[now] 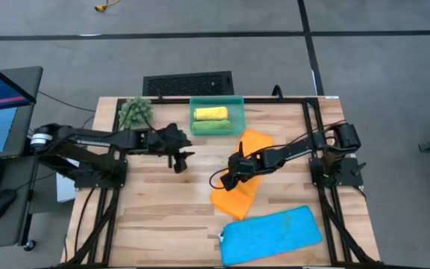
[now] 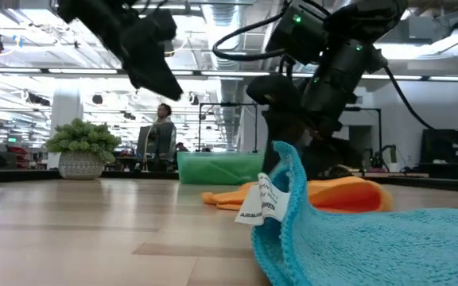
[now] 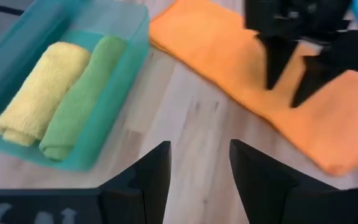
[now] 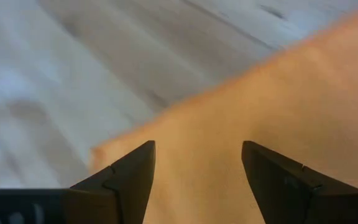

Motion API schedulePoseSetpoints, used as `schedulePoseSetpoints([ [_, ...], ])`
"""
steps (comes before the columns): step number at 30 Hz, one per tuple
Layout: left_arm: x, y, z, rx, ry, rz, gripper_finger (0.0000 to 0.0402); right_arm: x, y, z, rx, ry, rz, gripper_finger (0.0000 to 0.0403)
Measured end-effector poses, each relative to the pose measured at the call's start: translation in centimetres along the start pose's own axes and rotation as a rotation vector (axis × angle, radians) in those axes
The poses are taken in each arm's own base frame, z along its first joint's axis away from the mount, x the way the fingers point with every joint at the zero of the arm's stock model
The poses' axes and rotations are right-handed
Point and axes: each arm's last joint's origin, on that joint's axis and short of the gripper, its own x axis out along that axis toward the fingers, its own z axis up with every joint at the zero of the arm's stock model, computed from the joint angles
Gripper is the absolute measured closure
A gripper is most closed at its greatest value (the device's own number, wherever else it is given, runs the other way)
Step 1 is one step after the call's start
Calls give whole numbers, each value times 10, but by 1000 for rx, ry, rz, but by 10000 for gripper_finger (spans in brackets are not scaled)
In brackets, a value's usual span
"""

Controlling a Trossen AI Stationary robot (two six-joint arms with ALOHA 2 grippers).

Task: Roll microfiber towels into tight, uniform cylinder then place into a basket
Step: Roll the orange towel

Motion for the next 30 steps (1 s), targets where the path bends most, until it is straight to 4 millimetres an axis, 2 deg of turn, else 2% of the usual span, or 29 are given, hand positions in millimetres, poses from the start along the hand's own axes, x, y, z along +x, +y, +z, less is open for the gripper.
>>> schedulePoseSetpoints([
  [3, -12, -8, 2, 2, -32, -34, 244, -2, 7, 5, -2, -44, 76, 138],
  [5, -15, -13, 3, 9, -61, -58, 244, -11, 15, 7, -6, -77, 138, 138],
  [9, -11, -24, 4, 42, -81, -90, 244, -36, 27, 9, -6, -158, 217, 138],
  [13, 1, -30, 6, 79, -113, -106, 244, -72, 35, 10, 4, -256, 259, 138],
  [18, 25, -38, 10, 112, -162, -182, 244, -111, 32, 11, 96, -404, 231, 138],
  [22, 46, -45, 5, 134, -149, -251, 244, -141, 26, 16, 154, -514, 236, 138],
  [26, 71, -51, -2, 179, -154, -273, 244, -159, 23, 20, 185, -581, 268, 138],
  [30, 95, -58, -12, 198, -147, -376, 244, -164, 22, 21, 202, -610, 271, 138],
])
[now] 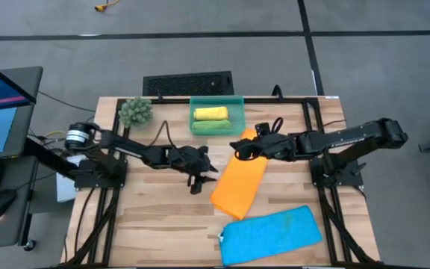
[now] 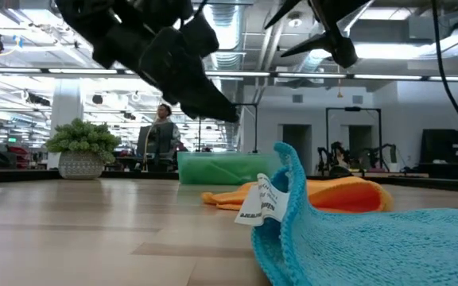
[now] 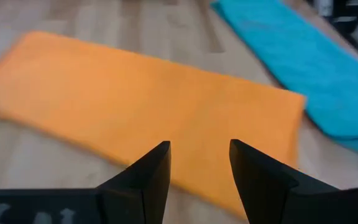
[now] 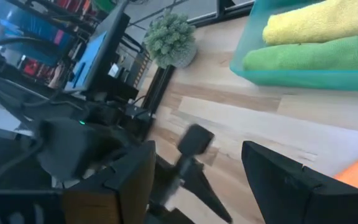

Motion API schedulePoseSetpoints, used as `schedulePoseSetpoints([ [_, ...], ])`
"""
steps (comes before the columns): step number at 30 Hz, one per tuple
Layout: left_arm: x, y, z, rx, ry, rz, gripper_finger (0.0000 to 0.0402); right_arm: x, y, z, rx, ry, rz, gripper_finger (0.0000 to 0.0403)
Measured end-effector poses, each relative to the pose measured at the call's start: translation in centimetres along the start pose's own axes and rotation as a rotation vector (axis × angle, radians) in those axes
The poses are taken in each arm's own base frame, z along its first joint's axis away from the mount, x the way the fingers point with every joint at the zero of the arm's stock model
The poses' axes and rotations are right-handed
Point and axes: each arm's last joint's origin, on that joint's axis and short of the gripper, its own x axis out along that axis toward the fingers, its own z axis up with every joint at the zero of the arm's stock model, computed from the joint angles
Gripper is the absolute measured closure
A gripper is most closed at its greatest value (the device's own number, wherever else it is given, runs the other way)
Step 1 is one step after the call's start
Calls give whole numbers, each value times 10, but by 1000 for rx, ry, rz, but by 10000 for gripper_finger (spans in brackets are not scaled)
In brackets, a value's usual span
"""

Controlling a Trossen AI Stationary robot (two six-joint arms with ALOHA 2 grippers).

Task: Roll microfiber towels into tight, uniform cylinder then place into a basket
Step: Roll the orange towel

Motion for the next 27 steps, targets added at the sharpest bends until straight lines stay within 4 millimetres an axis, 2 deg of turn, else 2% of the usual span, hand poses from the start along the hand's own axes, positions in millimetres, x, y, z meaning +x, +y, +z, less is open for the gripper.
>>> schedulePoseSetpoints([
  [6, 21, 2, -13, 4, -11, -55, 244, 0, 0, 0, 5, -7, -4, 138],
  [15, 54, 6, 5, 36, -32, -65, 244, 0, -1, -1, -40, 2, -11, 138],
  [20, 76, 16, 10, 2, 30, -49, 244, 0, -3, -2, -69, 28, -24, 138],
  [27, 101, 32, 0, -66, 136, -24, 244, 0, -11, -4, -102, 88, -89, 138],
])
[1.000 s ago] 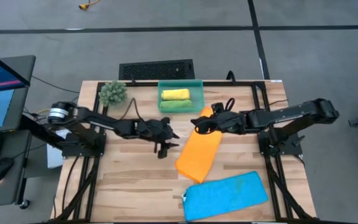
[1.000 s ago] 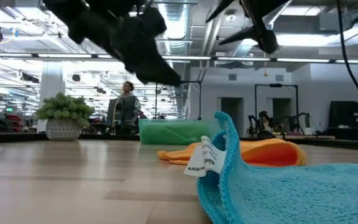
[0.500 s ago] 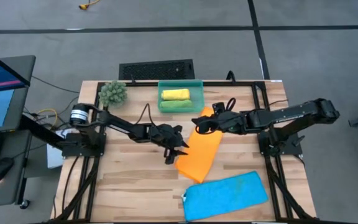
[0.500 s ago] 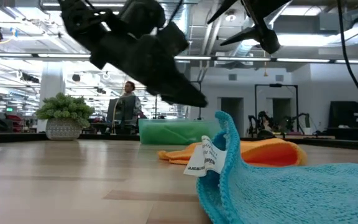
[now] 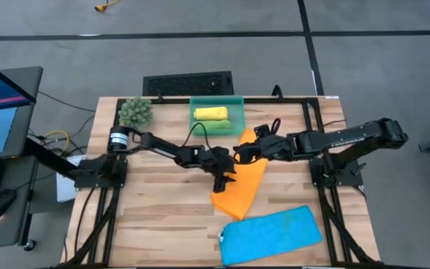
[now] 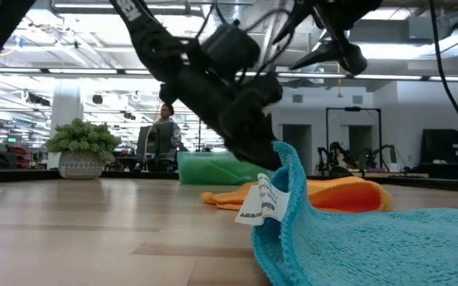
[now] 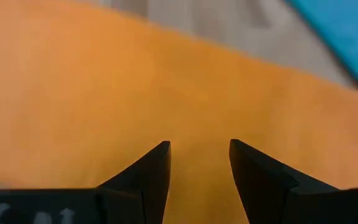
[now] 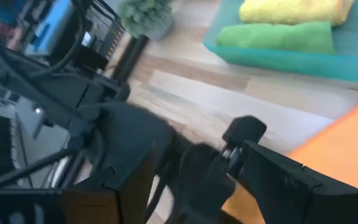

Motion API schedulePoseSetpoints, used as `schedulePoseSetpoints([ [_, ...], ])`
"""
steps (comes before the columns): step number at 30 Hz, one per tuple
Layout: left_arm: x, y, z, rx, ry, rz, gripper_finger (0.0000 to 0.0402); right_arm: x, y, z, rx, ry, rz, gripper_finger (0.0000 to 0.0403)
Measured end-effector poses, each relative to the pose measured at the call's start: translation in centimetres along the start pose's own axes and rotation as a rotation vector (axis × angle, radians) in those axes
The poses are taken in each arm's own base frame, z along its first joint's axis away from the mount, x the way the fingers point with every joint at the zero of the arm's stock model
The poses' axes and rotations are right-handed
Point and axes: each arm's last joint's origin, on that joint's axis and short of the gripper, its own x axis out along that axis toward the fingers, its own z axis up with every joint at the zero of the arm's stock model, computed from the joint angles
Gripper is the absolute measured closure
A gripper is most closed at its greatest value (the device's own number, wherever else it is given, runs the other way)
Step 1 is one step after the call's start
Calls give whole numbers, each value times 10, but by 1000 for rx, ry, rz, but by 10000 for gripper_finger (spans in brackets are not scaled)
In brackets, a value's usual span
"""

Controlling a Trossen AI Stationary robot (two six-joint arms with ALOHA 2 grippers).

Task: Roll microfiber towels into tight, uniform cylinder then place into a basket
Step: Roll the orange towel

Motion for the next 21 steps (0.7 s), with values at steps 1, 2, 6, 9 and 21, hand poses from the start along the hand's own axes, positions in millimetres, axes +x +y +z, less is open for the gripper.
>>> schedulePoseSetpoints([
  [1, 4, 2, -3, -15, 12, 3, 244, 0, -1, -1, -5, 9, -7, 138],
  [2, 6, 4, -5, -35, 21, 5, 244, 0, -2, -1, -9, 20, -14, 138],
  [6, 10, 6, -14, -86, 77, 10, 244, 0, -5, -3, -23, 56, -36, 138],
  [9, 10, 6, -20, -125, 120, 15, 244, 0, -6, -4, -26, 61, -43, 138],
  [21, 13, -33, -30, -378, 216, -34, 244, -1, -11, -7, -60, 89, -98, 138],
])
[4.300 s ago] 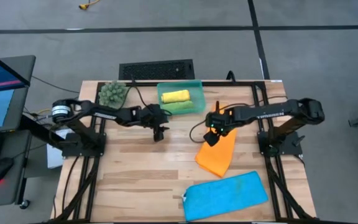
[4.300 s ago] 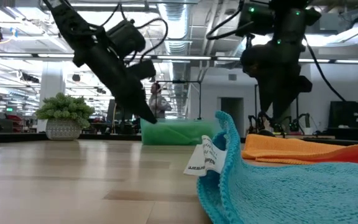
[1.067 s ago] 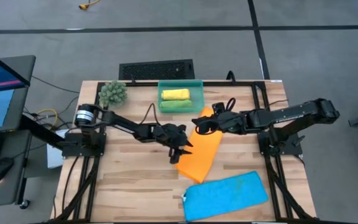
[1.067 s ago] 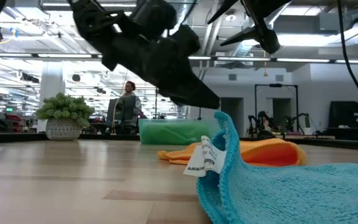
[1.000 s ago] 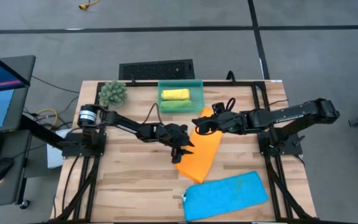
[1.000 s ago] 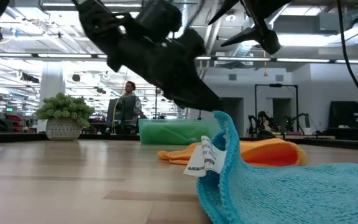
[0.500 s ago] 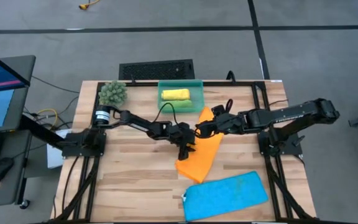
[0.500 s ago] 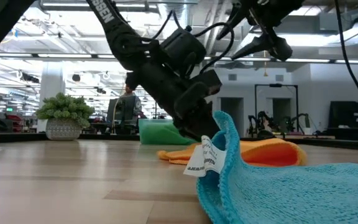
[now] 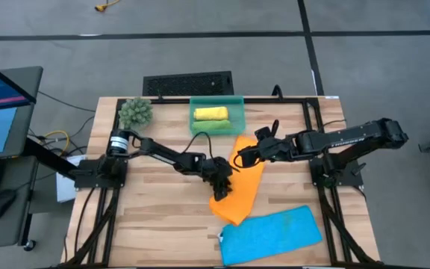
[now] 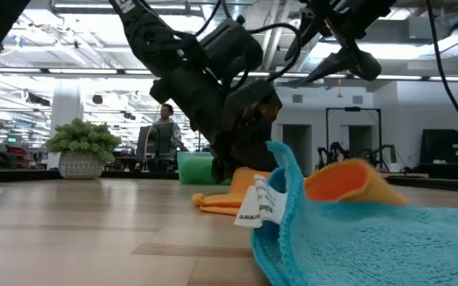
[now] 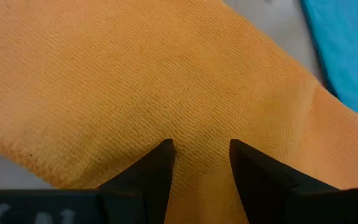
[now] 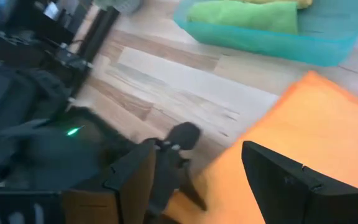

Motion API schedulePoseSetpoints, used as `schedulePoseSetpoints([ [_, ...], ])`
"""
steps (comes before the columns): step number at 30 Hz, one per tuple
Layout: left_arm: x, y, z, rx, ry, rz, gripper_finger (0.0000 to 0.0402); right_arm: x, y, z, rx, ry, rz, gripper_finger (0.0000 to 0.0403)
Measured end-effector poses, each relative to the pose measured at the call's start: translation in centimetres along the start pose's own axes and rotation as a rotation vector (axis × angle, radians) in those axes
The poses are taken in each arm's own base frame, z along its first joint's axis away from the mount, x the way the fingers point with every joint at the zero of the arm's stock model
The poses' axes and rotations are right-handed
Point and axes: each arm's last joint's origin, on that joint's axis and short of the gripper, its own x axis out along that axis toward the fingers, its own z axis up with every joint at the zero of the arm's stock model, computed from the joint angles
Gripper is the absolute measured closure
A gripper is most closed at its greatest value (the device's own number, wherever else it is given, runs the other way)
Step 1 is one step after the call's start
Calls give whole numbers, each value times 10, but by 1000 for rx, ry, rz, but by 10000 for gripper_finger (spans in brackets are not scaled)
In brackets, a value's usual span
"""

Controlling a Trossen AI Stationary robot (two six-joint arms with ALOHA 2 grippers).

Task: Roll microfiber towels into tight, uniform cylinder then place into a basket
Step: Roll the orange towel

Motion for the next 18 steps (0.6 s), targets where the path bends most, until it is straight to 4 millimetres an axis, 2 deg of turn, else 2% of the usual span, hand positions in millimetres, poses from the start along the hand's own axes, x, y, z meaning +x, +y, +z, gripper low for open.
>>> schedulePoseSetpoints([
  [5, 3, -17, -10, -78, -2, 65, 244, 0, -5, -3, -21, 30, -45, 138],
  [18, 5, -45, -27, -368, -72, 200, 244, -1, -10, -7, -147, 116, -77, 138],
])
